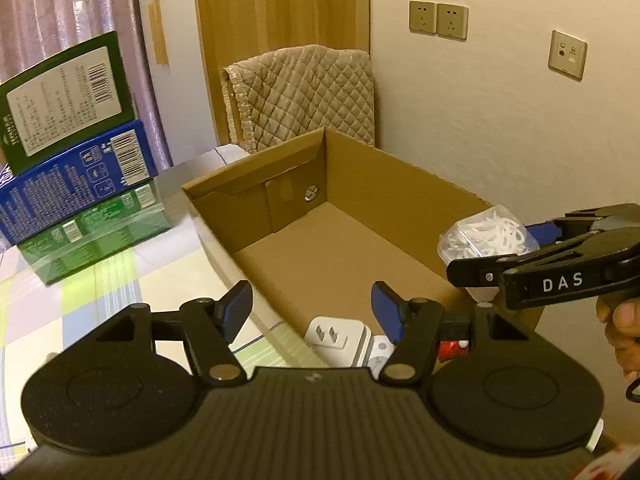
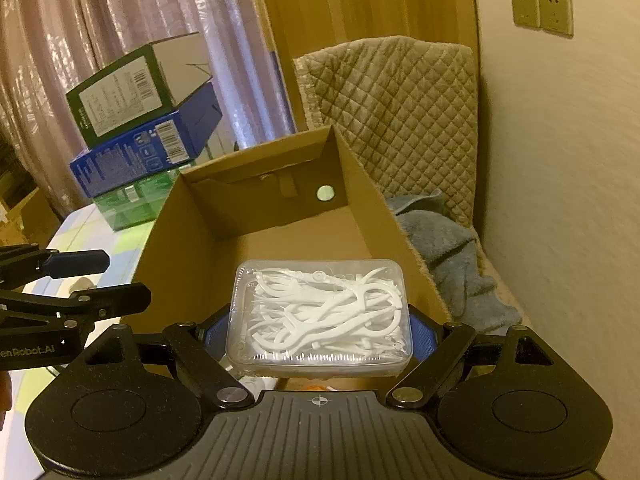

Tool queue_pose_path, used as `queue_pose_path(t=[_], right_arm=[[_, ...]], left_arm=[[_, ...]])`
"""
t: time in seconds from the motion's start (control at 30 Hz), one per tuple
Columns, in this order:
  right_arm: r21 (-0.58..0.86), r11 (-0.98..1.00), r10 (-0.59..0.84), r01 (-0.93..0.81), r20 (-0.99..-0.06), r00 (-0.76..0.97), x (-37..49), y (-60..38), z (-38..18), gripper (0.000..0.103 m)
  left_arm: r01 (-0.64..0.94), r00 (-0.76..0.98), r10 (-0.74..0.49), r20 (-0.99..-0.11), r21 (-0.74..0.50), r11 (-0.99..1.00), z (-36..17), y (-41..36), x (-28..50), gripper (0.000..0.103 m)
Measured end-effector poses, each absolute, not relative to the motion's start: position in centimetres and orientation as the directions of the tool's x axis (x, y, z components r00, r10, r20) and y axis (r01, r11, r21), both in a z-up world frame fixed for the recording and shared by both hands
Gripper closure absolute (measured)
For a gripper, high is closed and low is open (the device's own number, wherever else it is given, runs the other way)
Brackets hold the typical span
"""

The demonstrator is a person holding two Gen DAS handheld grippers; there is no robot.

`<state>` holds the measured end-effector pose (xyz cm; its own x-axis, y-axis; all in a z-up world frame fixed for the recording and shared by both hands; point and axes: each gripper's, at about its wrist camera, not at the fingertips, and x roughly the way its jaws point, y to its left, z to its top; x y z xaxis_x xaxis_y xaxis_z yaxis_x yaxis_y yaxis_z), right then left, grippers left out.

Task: Organize rigid objects
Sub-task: 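Open the right tool and lift it from the floss box, then withdraw both tools from the box back over the table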

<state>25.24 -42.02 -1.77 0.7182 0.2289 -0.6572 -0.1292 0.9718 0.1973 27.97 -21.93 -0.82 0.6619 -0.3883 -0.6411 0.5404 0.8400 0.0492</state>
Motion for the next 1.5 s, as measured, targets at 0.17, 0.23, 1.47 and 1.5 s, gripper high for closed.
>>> queue_pose_path(t=[0.17, 0.23, 1.47, 1.5], right_arm=[[0.172, 0.978, 0.205, -0.12, -0.663, 0.72, 25.3, -41.3, -2.0, 0.021], [0.164, 0.98, 0.195, -0.114, -0.666, 0.72, 25.4, -41.0, -2.0, 0.021], [0.123, 0.98, 0.198, -0.156, -0.57, 0.797, 20.7, -36.2, 4.3, 0.018], [0.124, 0.978, 0.207, -0.166, -0.564, 0.8, 20.4, -35.7, 4.7, 0.018]], left_arm=[[0.528, 0.666, -0.39, -0.636, 0.034, 0.848, -0.7, -20.8, 27.4, 0.042], [0.524, 0.668, -0.39, -0.634, 0.027, 0.852, -0.7, -20.4, 27.5, 0.042], [0.408, 0.741, -0.325, -0.588, 0.009, 0.913, 4.1, -11.5, 23.0, 0.042], [0.4, 0.747, -0.318, -0.583, 0.012, 0.916, 4.5, -10.8, 22.7, 0.042]])
